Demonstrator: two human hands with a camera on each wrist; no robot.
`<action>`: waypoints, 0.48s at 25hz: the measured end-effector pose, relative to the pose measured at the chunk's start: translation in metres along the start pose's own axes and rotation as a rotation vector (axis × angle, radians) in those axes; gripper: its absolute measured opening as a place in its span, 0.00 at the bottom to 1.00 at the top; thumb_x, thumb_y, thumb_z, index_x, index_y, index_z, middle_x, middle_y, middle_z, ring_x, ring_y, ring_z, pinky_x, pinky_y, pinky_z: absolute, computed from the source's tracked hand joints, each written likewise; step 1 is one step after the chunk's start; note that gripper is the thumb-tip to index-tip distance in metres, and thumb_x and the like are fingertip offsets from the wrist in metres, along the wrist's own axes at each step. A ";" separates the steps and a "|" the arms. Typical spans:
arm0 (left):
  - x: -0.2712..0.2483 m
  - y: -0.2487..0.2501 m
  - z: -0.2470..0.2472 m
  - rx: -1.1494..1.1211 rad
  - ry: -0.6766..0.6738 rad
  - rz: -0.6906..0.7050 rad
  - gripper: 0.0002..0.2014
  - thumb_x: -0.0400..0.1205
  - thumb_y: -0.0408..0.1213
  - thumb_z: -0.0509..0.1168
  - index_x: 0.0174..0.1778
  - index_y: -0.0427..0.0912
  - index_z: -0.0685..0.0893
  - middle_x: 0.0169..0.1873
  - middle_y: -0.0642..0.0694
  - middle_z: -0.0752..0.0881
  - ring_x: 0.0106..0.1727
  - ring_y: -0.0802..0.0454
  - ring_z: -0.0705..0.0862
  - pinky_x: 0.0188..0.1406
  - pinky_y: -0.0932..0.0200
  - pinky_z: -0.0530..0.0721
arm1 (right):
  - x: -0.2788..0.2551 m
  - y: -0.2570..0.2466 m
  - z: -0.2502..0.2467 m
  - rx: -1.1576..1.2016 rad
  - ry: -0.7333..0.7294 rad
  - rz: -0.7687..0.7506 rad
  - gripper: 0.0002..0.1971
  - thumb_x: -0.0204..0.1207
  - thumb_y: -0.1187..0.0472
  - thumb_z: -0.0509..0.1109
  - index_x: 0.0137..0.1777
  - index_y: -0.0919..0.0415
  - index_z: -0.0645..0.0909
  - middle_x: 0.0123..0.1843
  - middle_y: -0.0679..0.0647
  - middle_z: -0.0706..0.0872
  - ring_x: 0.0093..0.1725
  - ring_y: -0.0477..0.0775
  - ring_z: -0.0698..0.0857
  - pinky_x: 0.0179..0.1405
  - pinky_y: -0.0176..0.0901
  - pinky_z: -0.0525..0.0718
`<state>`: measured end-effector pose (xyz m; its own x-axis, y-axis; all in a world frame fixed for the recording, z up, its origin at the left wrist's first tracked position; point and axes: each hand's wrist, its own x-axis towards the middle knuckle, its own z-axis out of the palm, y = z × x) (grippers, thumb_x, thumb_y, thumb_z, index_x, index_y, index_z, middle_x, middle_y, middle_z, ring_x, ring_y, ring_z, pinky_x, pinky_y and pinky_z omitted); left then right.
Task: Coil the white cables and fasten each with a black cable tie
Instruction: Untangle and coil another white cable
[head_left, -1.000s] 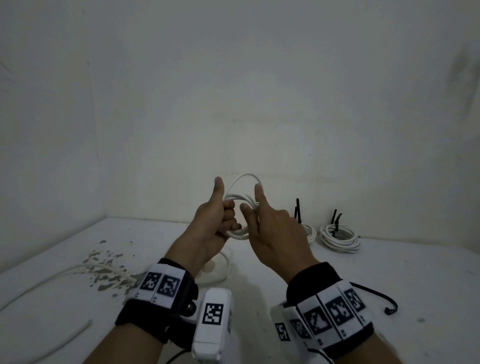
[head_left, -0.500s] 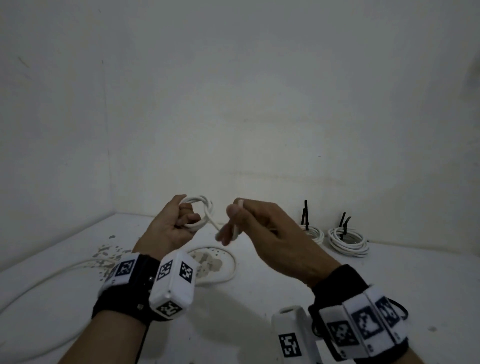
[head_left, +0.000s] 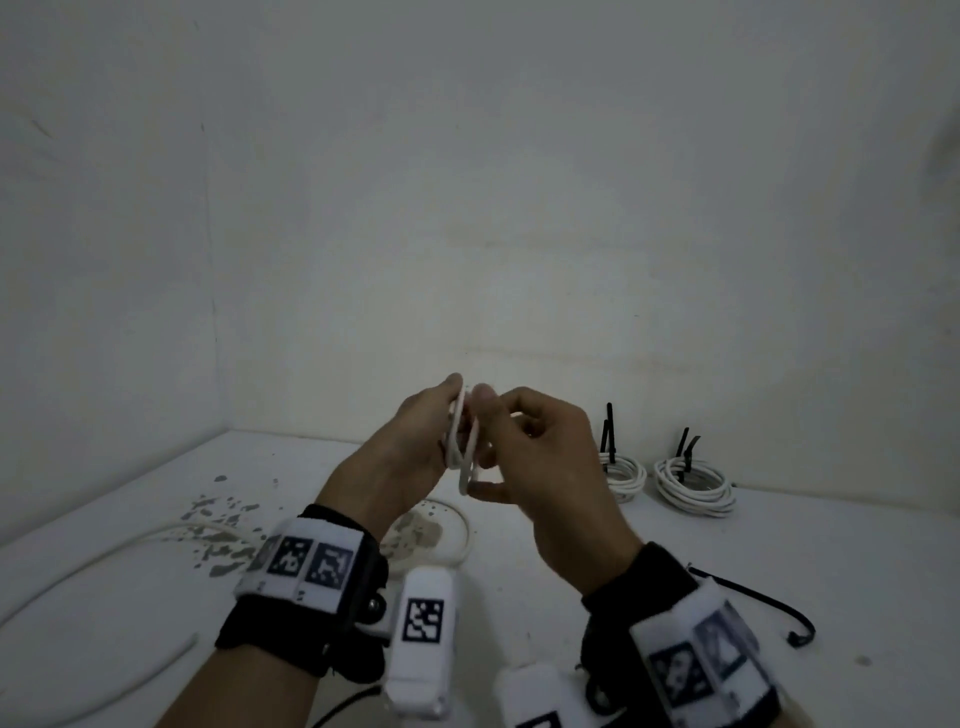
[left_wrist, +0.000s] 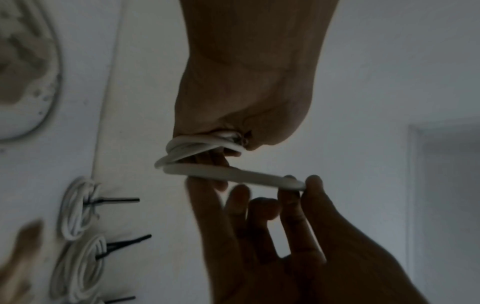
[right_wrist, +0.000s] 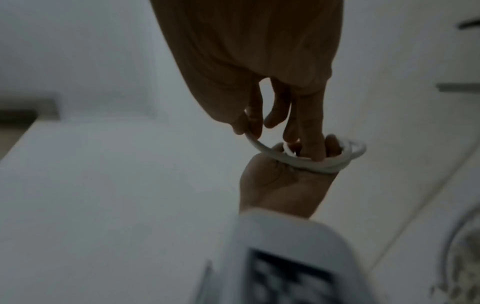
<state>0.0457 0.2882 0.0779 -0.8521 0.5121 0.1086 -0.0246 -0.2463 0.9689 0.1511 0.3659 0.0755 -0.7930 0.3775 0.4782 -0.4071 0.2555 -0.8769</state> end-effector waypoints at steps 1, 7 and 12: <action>-0.004 0.000 0.006 0.118 -0.060 0.005 0.22 0.90 0.49 0.54 0.46 0.37 0.86 0.40 0.36 0.88 0.42 0.43 0.87 0.49 0.49 0.84 | 0.003 -0.003 -0.005 0.131 0.012 0.101 0.19 0.83 0.53 0.70 0.41 0.70 0.84 0.32 0.64 0.87 0.31 0.56 0.86 0.38 0.63 0.92; -0.016 -0.007 0.029 0.357 -0.148 -0.008 0.22 0.90 0.46 0.48 0.44 0.39 0.84 0.25 0.45 0.83 0.27 0.51 0.80 0.31 0.57 0.80 | 0.013 -0.005 -0.029 0.199 0.059 0.264 0.15 0.82 0.57 0.72 0.38 0.68 0.84 0.29 0.57 0.87 0.27 0.55 0.87 0.25 0.41 0.86; -0.015 -0.007 0.027 0.241 -0.130 -0.068 0.27 0.88 0.54 0.50 0.34 0.41 0.83 0.20 0.48 0.72 0.21 0.52 0.70 0.25 0.59 0.71 | 0.019 -0.006 -0.042 0.206 0.055 0.253 0.06 0.82 0.63 0.70 0.44 0.63 0.80 0.39 0.57 0.94 0.37 0.51 0.92 0.22 0.38 0.82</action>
<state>0.0726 0.3051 0.0755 -0.7783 0.6256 0.0543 0.0594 -0.0128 0.9982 0.1572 0.4094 0.0917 -0.8572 0.4550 0.2412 -0.2879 -0.0352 -0.9570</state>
